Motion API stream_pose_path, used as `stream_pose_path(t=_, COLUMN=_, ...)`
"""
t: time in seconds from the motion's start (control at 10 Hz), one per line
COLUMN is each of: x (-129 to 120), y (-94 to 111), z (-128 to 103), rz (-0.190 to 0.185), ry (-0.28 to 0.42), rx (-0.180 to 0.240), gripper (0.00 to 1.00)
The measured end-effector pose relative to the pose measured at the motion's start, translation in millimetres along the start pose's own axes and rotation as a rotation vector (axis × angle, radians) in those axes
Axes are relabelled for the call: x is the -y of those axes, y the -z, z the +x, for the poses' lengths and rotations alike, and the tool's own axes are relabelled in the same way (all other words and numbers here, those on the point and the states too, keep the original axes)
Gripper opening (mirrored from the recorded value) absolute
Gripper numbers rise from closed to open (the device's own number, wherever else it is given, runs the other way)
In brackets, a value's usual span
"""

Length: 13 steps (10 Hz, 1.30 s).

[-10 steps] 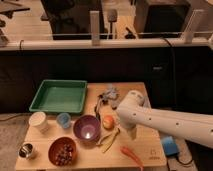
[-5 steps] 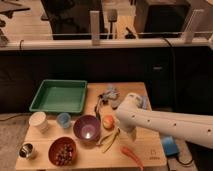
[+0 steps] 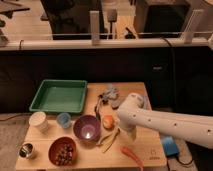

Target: Place fork in table surface

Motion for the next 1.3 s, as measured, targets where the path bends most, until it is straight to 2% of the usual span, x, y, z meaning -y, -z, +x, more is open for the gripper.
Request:
stream_pose_path(t=0.3, x=19, y=0, z=19, rz=0.009, ry=-0.063, rx=0.018, gripper=0.8)
stream_pose_path(t=0.6, x=31, y=-6, z=27, rz=-0.003, ry=-0.091, rx=0.024, gripper=0.8)
stream_pose_path(t=0.9, x=44, y=-19, z=31, rz=-0.016, ry=-0.122, rx=0.024, gripper=0.8)
stream_pose_path(t=1.3, x=55, y=-44, z=44, rz=-0.038, ry=-0.21, rx=0.009, gripper=0.8)
